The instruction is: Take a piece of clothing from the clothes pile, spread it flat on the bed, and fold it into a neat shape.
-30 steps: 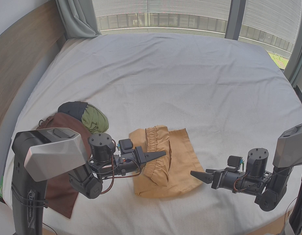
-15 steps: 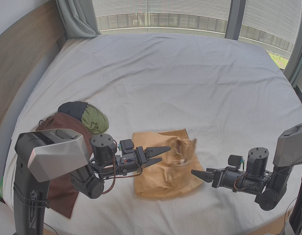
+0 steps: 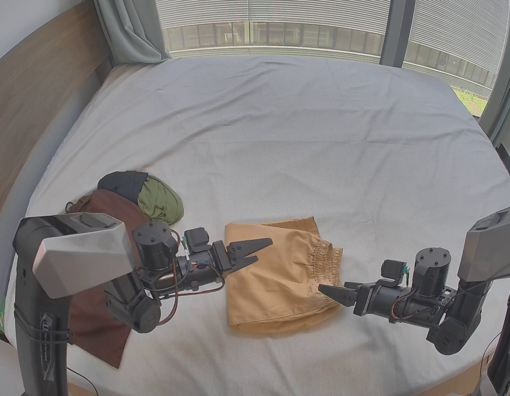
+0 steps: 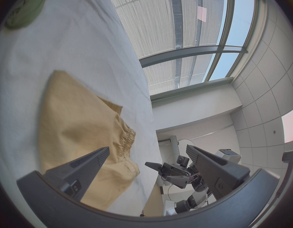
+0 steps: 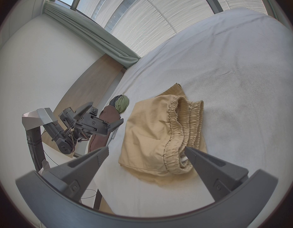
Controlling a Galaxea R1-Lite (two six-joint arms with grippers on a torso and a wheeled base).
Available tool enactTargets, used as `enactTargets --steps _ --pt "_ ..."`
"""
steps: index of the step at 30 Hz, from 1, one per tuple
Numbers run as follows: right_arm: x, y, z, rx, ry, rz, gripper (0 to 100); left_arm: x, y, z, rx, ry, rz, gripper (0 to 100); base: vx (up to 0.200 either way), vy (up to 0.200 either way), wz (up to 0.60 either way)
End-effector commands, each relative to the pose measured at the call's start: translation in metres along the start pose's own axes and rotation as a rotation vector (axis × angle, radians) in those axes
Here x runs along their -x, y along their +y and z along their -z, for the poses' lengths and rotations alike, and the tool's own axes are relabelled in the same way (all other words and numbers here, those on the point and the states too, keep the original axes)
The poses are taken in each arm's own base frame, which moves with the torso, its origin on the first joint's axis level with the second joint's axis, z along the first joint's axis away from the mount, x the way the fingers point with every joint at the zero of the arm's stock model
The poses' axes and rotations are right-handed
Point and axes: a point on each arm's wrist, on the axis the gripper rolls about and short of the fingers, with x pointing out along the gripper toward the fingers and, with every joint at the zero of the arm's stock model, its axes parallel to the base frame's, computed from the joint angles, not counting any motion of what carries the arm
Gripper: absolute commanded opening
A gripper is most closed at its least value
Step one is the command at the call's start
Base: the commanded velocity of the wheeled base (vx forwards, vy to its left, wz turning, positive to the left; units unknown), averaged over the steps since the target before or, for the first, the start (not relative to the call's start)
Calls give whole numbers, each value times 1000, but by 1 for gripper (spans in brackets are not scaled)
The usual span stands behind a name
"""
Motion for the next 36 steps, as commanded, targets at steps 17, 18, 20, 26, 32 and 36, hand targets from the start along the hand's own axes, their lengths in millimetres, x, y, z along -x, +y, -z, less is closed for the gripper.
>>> enactTargets --steps 17,18,20,26,32,36 --pt "-42 11 16 6 21 -41 100 69 -14 -7 -191 -60 -125 100 0 0 0" --pt "-44 10 17 6 23 -41 100 72 -13 -7 -212 -62 -134 100 0 0 0" --pt "-47 9 18 7 24 -40 100 73 -13 -8 -233 -64 -139 100 0 0 0" --pt "-54 -5 36 -12 85 2 100 75 -17 -9 -245 -69 -136 100 0 0 0" --pt "-57 -19 50 -26 124 61 100 78 -18 -11 -250 -81 -141 100 0 0 0" --pt "-60 -24 56 -29 129 91 100 78 -18 -12 -251 -84 -142 100 0 0 0"
